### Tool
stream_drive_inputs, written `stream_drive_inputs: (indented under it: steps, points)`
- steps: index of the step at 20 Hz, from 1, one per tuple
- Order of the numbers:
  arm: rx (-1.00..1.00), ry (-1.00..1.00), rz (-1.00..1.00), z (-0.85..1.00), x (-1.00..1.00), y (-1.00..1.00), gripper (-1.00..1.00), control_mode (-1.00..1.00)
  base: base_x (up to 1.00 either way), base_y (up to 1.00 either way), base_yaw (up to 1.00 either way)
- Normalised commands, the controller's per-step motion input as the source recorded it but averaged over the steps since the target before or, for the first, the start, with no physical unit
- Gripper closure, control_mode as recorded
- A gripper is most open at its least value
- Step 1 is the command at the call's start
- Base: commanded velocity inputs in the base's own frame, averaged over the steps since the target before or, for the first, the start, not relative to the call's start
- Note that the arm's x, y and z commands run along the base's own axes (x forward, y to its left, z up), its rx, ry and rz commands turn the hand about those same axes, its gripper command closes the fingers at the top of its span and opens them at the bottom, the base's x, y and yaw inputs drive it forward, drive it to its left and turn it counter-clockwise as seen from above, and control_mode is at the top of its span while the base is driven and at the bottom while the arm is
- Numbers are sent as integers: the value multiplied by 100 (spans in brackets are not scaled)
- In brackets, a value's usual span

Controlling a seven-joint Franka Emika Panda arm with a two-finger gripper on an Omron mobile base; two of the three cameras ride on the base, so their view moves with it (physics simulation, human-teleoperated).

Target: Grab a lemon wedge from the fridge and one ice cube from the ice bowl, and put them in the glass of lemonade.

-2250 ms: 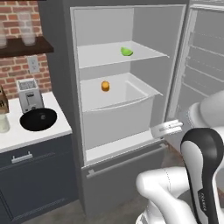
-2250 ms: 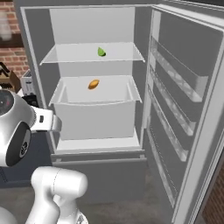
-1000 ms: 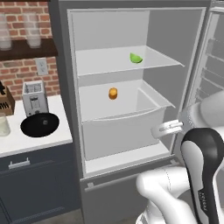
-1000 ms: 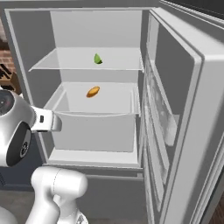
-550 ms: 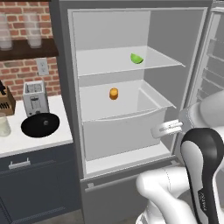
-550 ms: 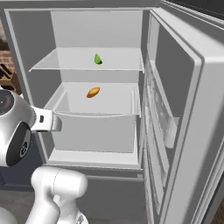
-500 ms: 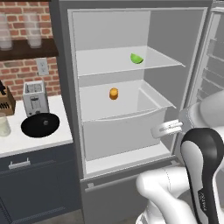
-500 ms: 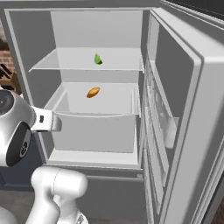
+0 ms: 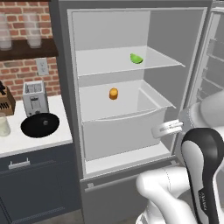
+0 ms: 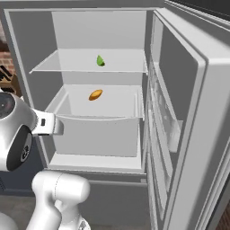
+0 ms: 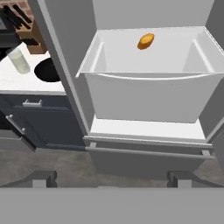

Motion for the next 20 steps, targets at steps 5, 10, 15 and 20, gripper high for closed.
stream_drive_inputs:
  steps: [5, 10, 15, 20]
  points:
    - [0, -10, 0, 4, 2, 0, -100, -100, 0, 0, 0]
    - [0, -19, 0, 46, 0, 0, -100, -100, 0, 0, 0]
    - [0, -9, -5, 60, 2, 0, -100, -100, 0, 0, 0]
    - [0, -1, -9, 54, 14, 0, -100, -100, 0, 0, 0]
